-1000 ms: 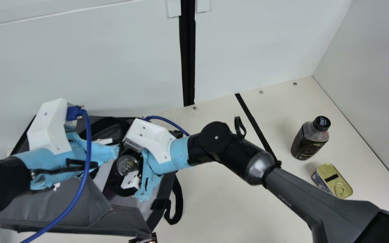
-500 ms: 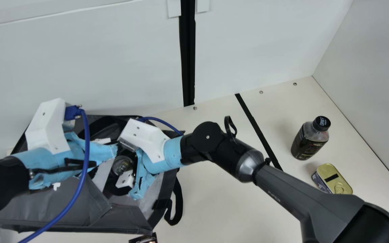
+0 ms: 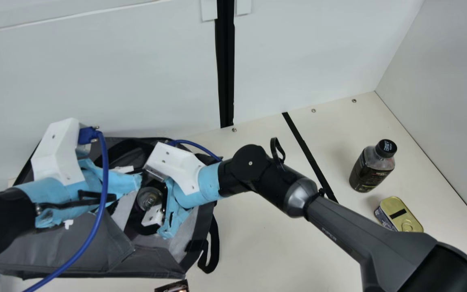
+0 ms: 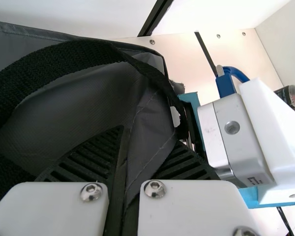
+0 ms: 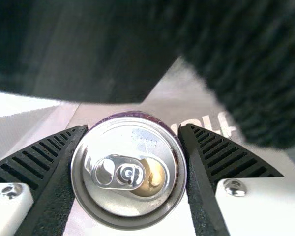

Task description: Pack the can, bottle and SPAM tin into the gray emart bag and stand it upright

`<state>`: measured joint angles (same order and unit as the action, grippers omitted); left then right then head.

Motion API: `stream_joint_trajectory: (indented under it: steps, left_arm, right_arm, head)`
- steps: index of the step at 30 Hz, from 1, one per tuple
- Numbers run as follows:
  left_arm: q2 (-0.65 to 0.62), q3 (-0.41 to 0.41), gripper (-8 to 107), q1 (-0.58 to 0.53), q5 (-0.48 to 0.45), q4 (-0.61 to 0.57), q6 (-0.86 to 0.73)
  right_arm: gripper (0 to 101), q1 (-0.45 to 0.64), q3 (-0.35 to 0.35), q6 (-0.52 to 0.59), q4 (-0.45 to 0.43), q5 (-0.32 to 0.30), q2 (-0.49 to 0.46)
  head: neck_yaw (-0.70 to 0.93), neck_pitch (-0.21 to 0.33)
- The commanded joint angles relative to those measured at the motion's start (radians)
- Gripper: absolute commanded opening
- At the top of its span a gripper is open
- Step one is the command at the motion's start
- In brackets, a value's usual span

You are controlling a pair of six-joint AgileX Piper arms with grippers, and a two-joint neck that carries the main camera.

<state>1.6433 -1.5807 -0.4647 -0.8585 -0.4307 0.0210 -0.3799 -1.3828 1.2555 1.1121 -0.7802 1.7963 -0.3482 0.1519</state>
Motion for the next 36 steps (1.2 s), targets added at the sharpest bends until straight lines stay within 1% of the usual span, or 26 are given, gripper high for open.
stream_joint_trajectory:
  steps: [1,6,7,16,23,36]
  left_arm:
    - [0.0,0.0,-8,0.0,0.0,0.0,0.0]
    - [0.0,0.0,-8,0.0,0.0,-0.002,0.0]
    - [0.0,0.0,-8,0.0,0.0,-0.002,0.0]
    - [0.0,0.0,-8,0.0,0.0,-0.002,0.0]
    - [0.0,0.0,-8,0.0,0.0,-0.002,0.0]
    - [0.0,0.0,-8,0.0,-0.002,-0.002,0.0]
  right_arm:
    - [77,0.002,0.002,0.0,0.003,0.002,-0.002]
    - [94,0.007,0.003,0.001,0.0,-0.002,-0.004]
    - [95,0.008,0.003,0.001,0.0,-0.002,-0.005]
    - [95,0.017,0.003,0.0,-0.005,-0.01,-0.014]
    - [95,0.033,0.011,-0.002,-0.01,-0.025,-0.04]
    - [95,0.094,0.04,-0.002,-0.006,-0.084,-0.113]
  head:
    - [-0.001,0.023]
    - [-0.001,0.023]
    - [-0.001,0.023]
    - [-0.001,0.023]
    - [-0.001,0.023]
    - [-0.001,0.023]
